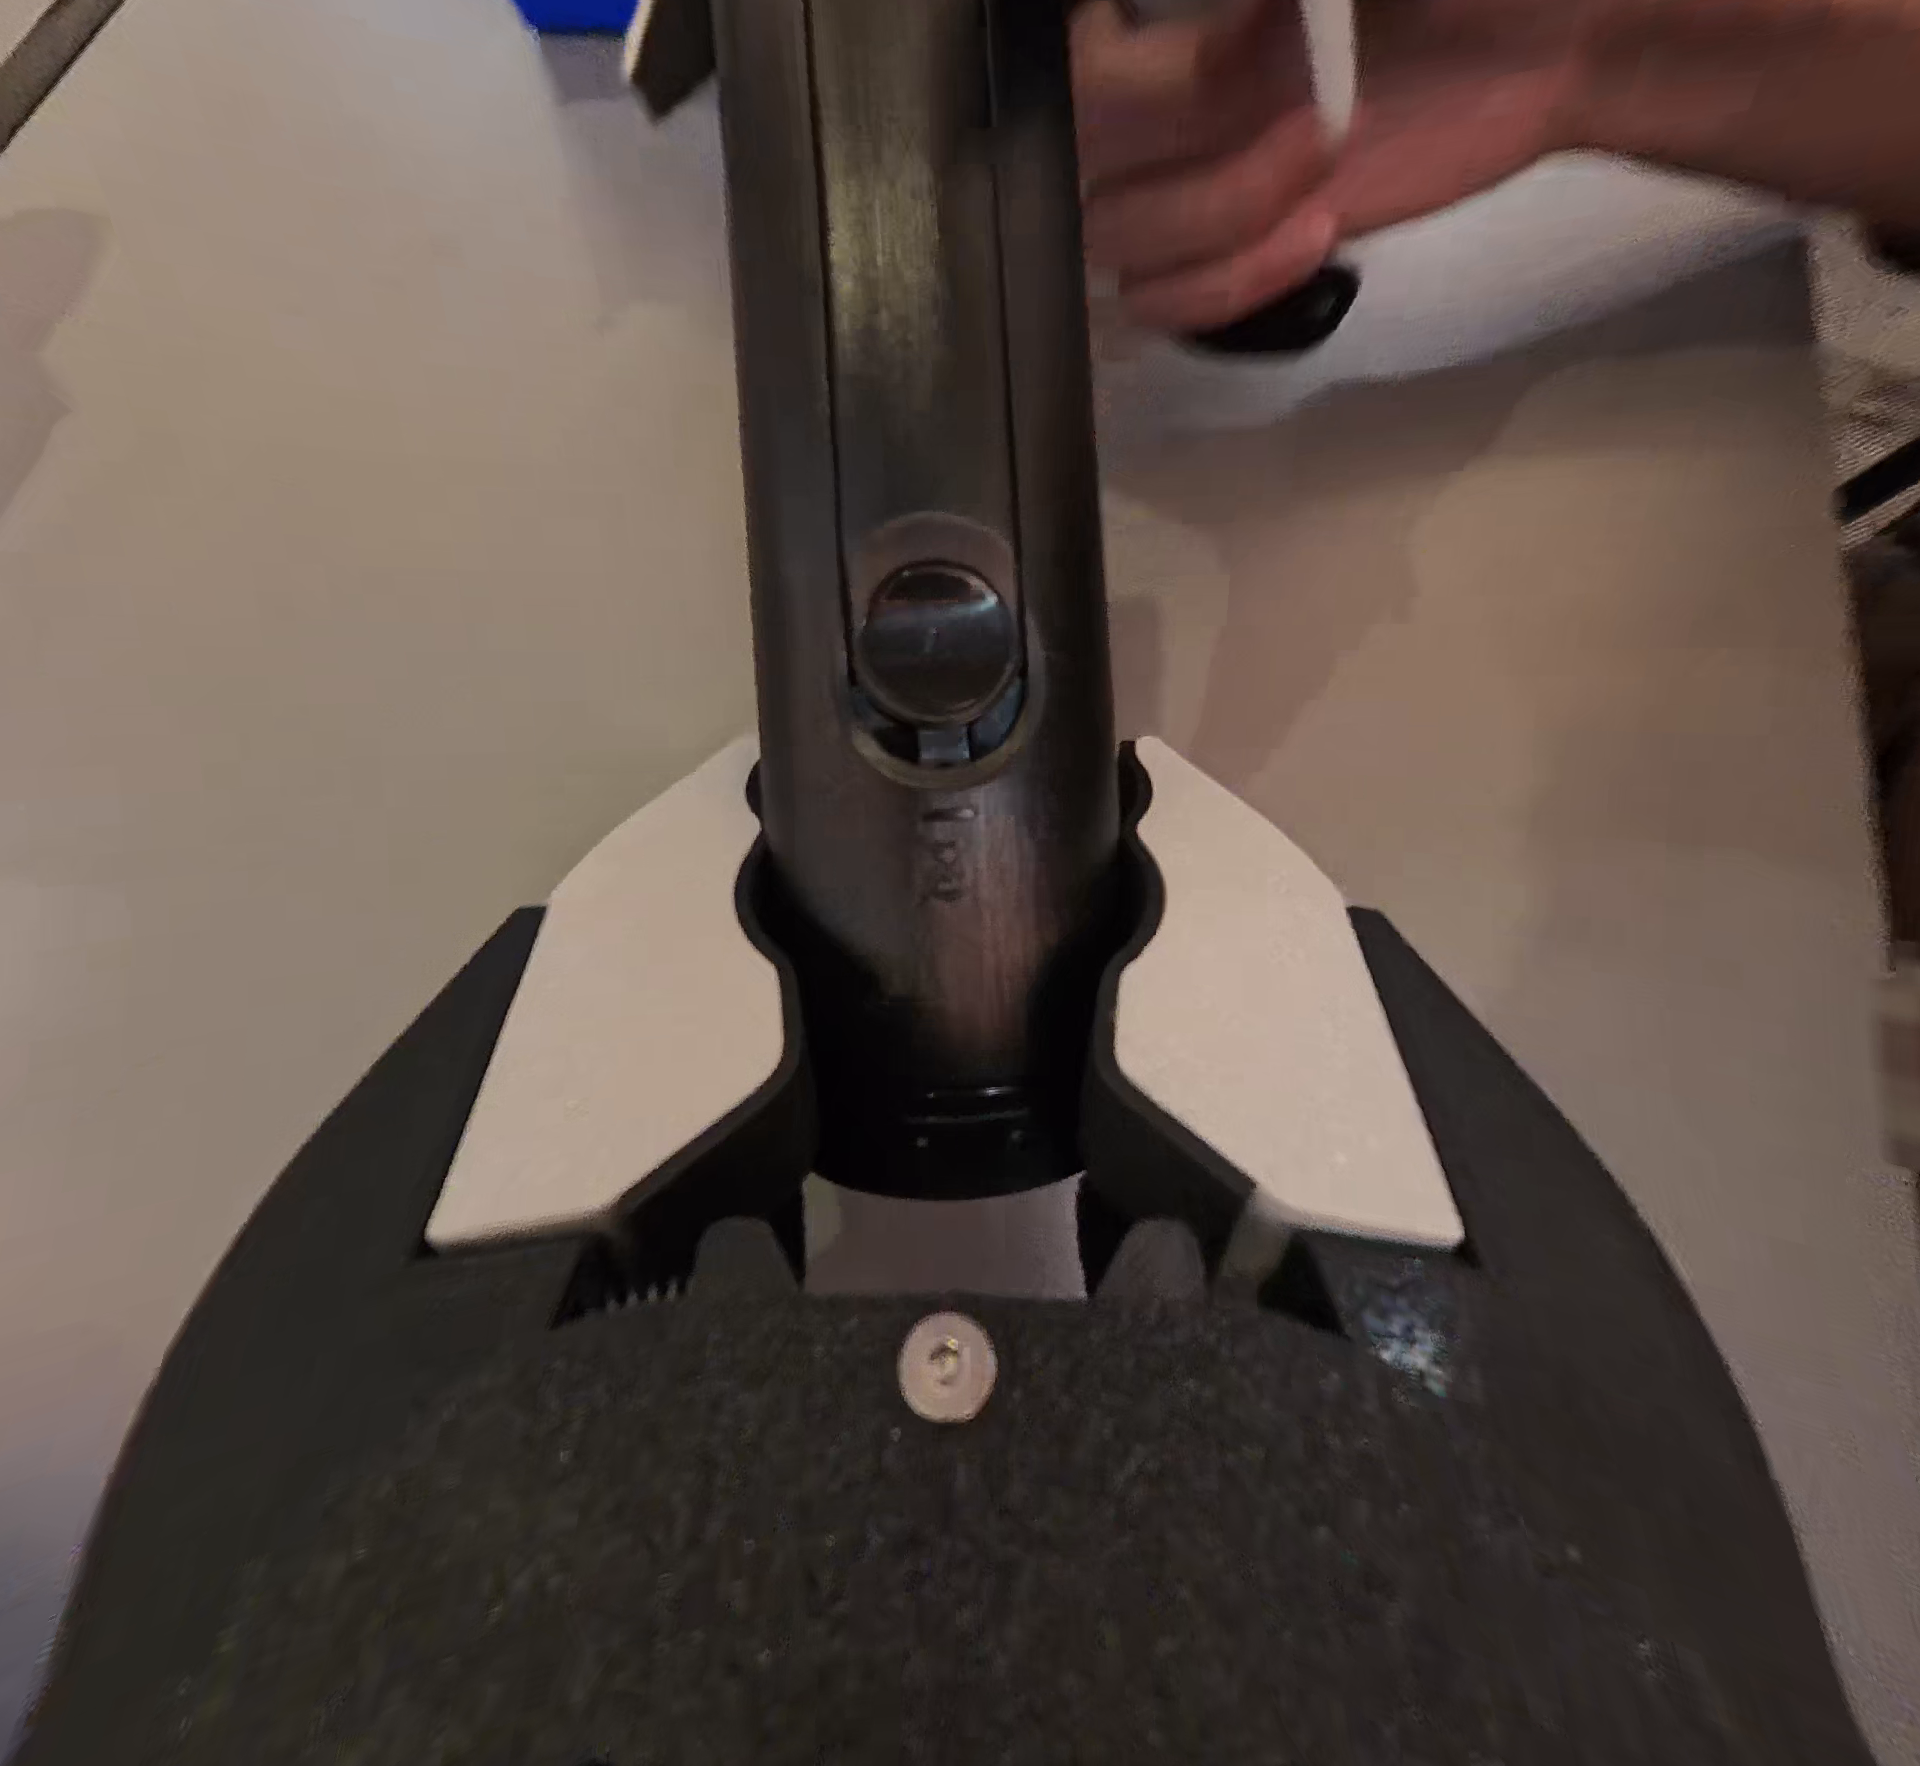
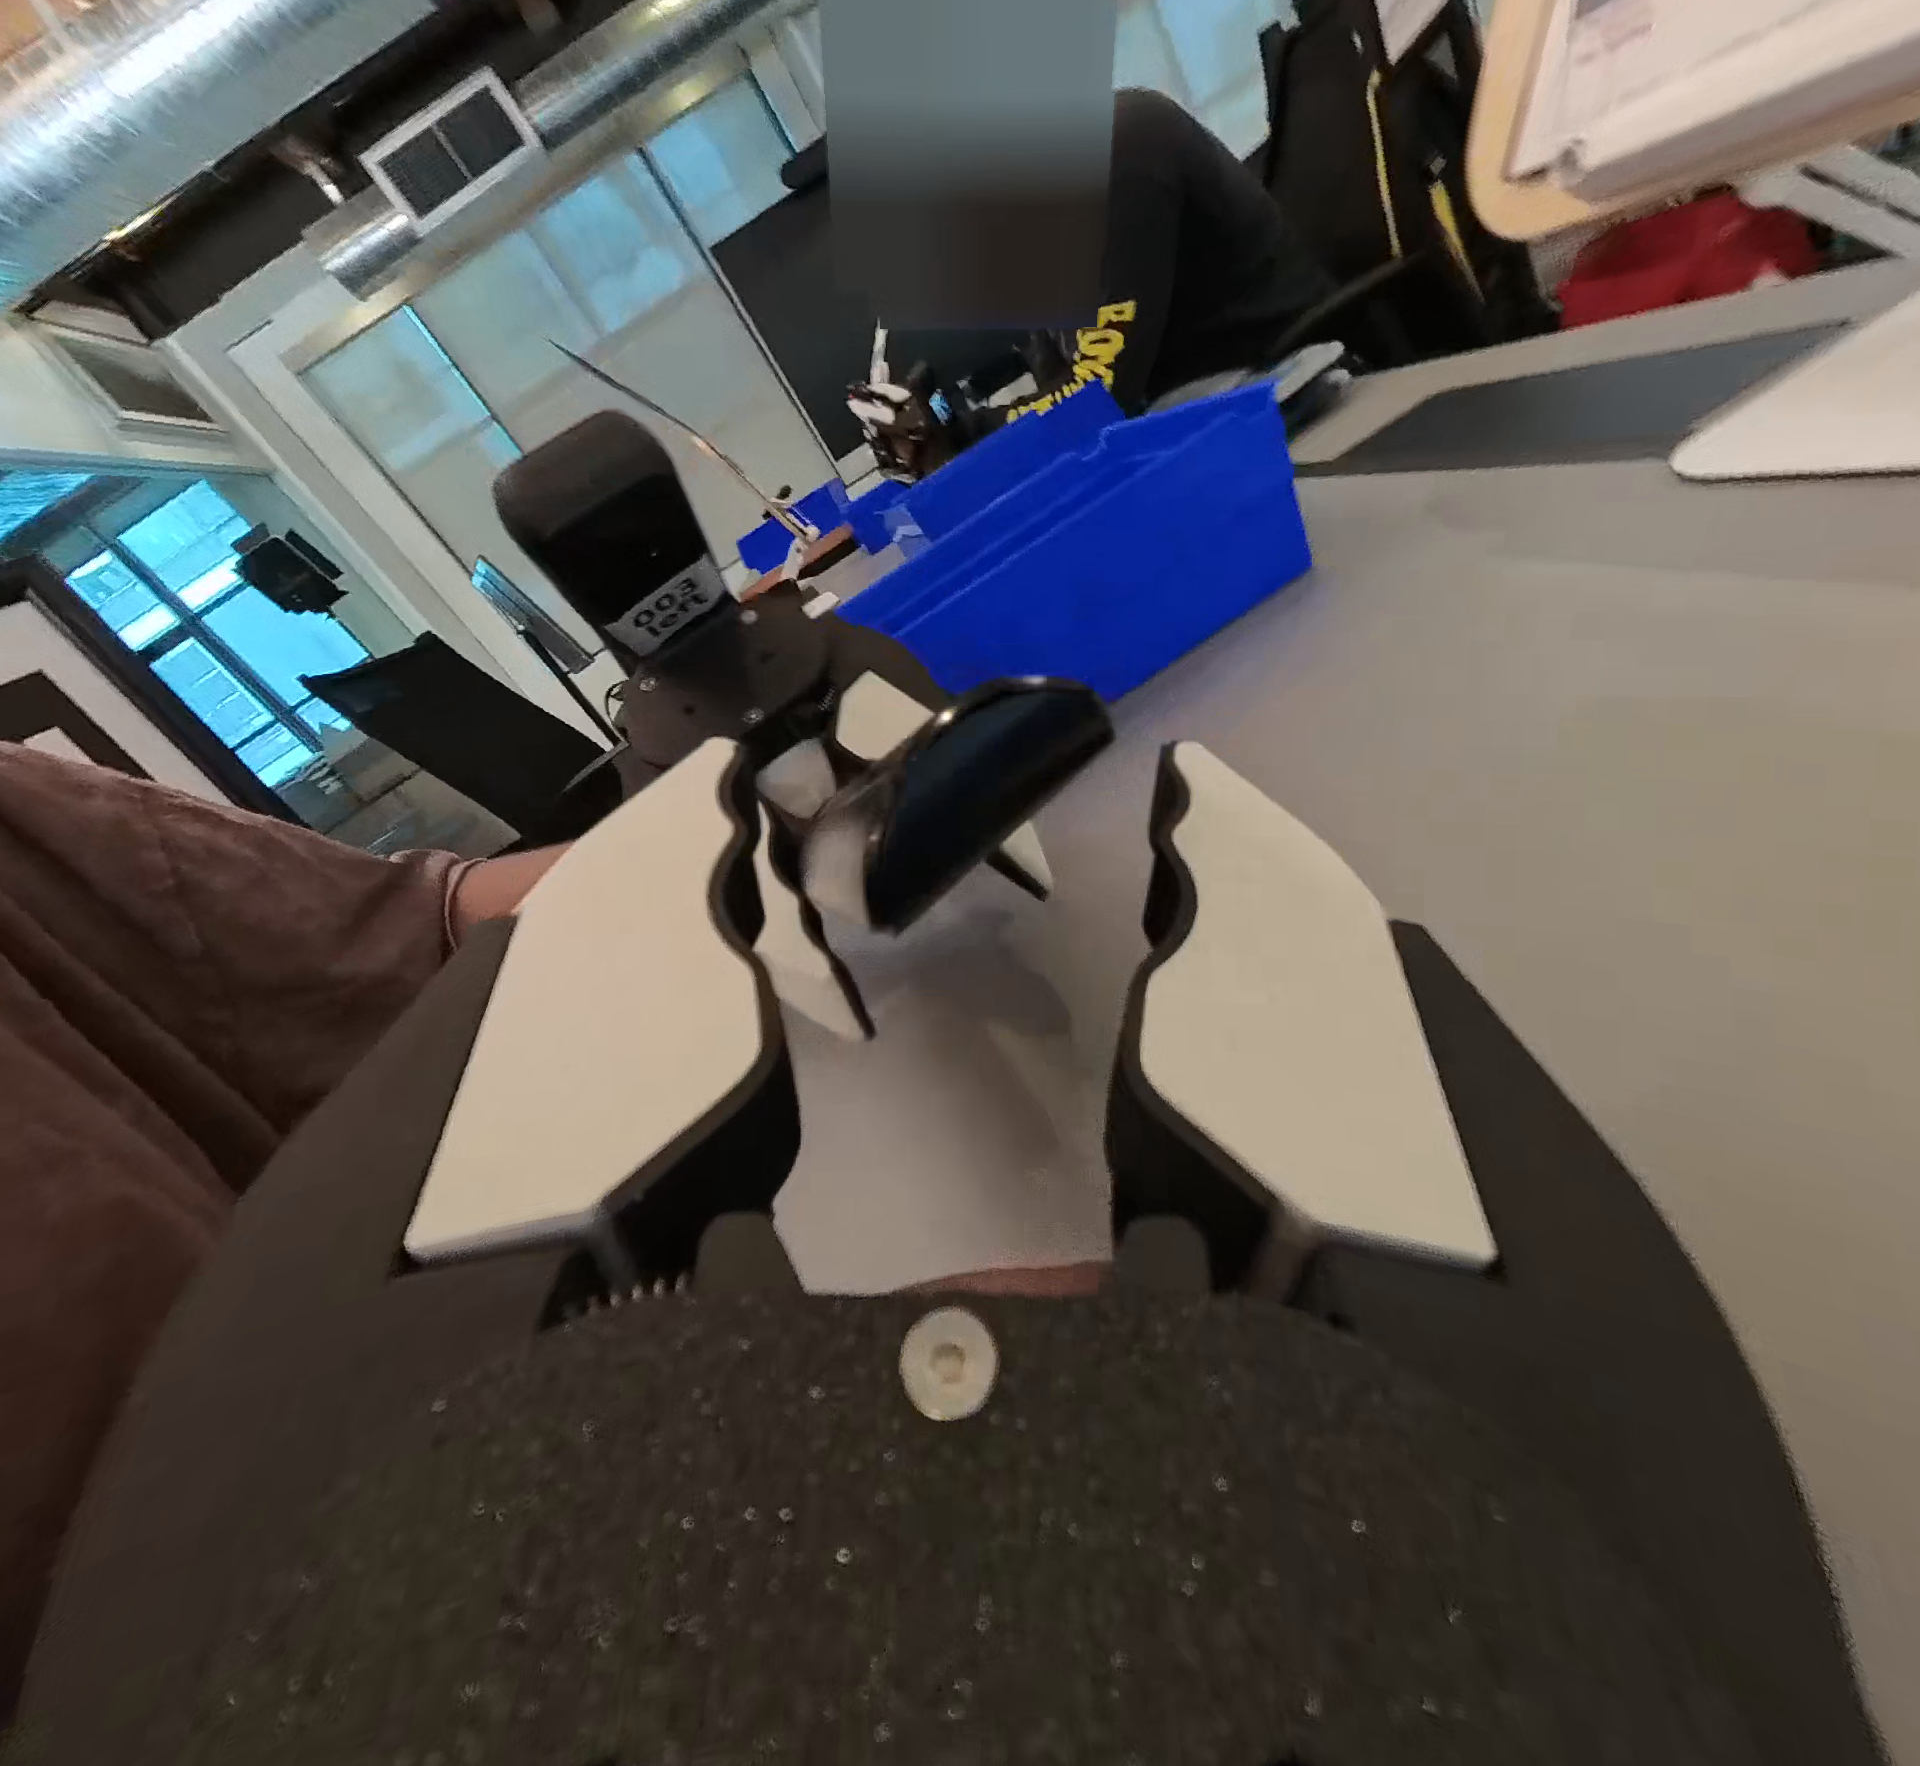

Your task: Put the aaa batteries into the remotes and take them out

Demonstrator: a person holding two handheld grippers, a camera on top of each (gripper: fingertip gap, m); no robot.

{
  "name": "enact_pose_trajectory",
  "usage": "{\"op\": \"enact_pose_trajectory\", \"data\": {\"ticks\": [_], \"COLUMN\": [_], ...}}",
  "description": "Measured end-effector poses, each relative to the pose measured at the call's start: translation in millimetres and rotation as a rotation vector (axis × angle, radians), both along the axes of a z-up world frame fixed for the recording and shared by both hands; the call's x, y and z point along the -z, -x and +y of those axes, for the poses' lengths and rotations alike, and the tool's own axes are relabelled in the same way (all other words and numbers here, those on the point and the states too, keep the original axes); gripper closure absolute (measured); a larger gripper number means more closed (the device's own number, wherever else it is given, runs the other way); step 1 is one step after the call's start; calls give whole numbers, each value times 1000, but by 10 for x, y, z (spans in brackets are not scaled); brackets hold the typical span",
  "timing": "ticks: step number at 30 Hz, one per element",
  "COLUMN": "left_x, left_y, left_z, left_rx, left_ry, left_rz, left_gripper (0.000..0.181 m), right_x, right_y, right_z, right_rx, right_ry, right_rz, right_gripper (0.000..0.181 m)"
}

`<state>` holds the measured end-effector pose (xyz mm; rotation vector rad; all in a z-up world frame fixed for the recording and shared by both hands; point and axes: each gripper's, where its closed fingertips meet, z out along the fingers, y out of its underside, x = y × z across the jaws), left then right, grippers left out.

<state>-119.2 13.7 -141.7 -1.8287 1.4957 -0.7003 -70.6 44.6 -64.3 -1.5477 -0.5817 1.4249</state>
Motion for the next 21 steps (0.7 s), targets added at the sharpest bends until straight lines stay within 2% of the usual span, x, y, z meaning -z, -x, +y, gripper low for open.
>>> {"op": "enact_pose_trajectory", "data": {"ticks": [3,7,9,16,17,21], "left_x": [49,89,122,213,234,239], "left_y": [180,331,358,357,367,353], "left_z": [68,101,95,84,101,118], "left_rx": [-21,-33,-26,-16,-20,-20], "left_ry": [-32,-32,-42,-75,-78,-53], "left_rz": [55,96,124,182,195,164], "left_gripper": [120,120,120,120,120,120], "right_x": [64,128,134,250,236,79], "right_y": [-165,-209,-160,-169,-197,-375], "right_z": [92,69,37,34,39,88], "right_rx": [13,-31,-63,-89,-85,-38], "right_ry": [87,164,186,292,295,280], "right_rz": [-55,-116,-109,-106,-107,-105], "right_gripper": [120,146,147,172,177,178]}}
